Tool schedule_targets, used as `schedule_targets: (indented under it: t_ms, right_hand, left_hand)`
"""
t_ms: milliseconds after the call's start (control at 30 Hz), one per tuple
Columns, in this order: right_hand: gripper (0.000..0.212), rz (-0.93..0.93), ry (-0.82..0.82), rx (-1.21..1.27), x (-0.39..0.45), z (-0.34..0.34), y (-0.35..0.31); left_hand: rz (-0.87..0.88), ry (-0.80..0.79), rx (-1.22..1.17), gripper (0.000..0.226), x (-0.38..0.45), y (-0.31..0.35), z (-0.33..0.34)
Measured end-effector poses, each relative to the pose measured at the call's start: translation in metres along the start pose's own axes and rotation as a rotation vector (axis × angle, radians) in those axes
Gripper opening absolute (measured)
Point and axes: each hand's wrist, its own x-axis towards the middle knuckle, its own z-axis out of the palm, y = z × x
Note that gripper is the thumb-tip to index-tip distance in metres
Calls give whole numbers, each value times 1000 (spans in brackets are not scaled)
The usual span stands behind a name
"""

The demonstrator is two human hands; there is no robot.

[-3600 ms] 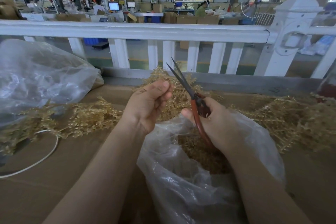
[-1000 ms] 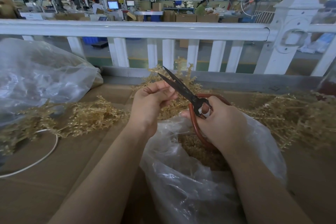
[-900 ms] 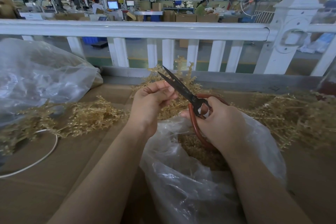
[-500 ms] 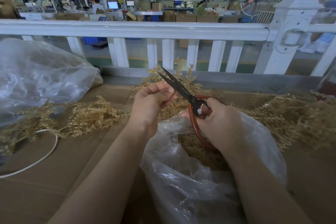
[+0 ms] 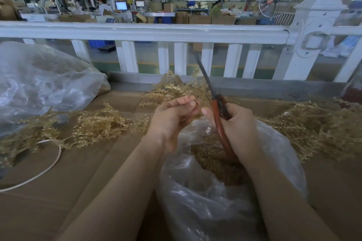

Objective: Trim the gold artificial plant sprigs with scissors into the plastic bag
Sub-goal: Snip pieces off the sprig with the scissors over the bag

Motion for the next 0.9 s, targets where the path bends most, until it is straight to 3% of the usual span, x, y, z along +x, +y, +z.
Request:
schedule_targets:
  t_ms: [100, 267, 633, 767, 900]
  right_hand:
    - [20, 11, -22, 98, 1, 0, -2]
    - [9, 6, -57, 130, 2, 0, -3]
    - [14, -24, -60, -8, 1, -1, 0]
    - [53, -60, -51, -219, -1, -2, 4]
    - [69, -106, -51, -404, -5, -3, 2]
  left_hand:
    - [-24, -41, 34, 11, -3, -5, 7]
    - [-31, -69, 67, 18, -4, -8, 8]
    - [116, 17, 236, 17, 1, -2, 0]
    - [137, 64, 185, 26, 2, -1, 0]
    - [112, 63, 81, 27, 3, 4, -4]
